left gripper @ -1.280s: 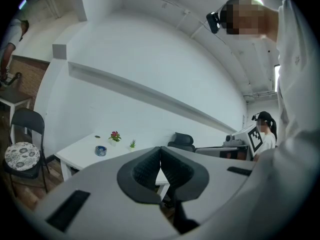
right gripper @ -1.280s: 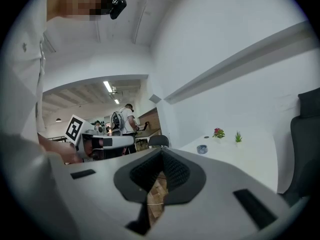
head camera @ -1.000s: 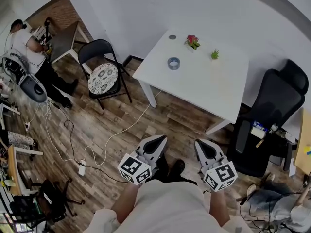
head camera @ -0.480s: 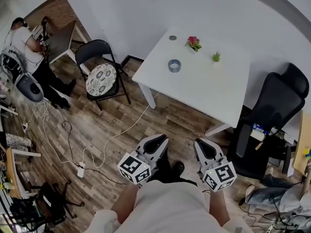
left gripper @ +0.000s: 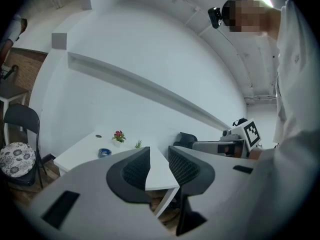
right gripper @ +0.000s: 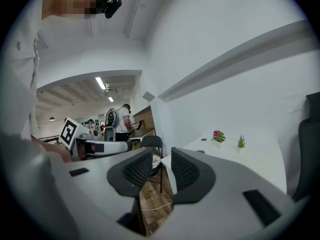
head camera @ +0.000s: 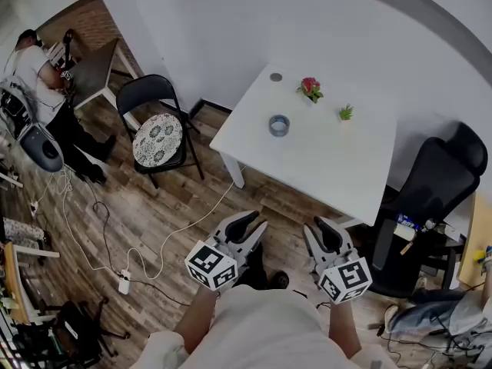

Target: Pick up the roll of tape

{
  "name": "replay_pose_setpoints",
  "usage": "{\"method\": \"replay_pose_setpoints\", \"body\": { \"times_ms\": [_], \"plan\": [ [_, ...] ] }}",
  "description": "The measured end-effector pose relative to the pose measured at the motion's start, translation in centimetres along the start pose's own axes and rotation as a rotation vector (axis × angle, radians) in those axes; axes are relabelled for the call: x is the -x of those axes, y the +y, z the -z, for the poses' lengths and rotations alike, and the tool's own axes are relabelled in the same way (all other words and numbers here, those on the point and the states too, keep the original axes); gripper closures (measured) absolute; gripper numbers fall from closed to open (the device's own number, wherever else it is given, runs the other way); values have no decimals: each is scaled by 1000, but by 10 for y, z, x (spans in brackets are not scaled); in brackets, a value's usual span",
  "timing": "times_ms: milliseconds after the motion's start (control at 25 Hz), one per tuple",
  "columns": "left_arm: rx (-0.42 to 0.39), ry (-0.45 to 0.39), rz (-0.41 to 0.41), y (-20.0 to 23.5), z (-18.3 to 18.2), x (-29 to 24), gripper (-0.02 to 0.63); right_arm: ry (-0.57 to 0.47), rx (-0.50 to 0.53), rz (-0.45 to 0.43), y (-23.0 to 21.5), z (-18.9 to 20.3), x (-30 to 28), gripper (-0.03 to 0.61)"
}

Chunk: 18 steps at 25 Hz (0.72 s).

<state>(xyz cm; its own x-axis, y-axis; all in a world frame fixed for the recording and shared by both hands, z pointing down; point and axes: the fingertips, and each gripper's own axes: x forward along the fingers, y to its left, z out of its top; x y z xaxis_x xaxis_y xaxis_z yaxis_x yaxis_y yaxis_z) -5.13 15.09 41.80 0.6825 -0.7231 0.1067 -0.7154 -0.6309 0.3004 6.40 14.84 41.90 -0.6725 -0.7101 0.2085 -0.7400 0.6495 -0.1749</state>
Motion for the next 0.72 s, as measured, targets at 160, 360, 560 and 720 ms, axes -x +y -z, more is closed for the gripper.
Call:
{"method": "replay_pose_setpoints", "body": {
  "times_ms": [160, 360, 560, 720],
  "plan": [
    [-8, -10, 37, 18, -14, -19, 495, -9, 15, 18, -8, -12, -23, 451],
    [-17, -5, 94, 38, -27, -47, 495, -11, 24, 49, -19, -25, -48, 448],
    [-22, 9, 142, 56, -36, -66, 495, -13, 13, 89, -29, -32, -71, 446],
    [-6, 28, 142, 79, -33, -68, 495, 1, -6, 101, -29, -27, -90, 446]
  ]
}}
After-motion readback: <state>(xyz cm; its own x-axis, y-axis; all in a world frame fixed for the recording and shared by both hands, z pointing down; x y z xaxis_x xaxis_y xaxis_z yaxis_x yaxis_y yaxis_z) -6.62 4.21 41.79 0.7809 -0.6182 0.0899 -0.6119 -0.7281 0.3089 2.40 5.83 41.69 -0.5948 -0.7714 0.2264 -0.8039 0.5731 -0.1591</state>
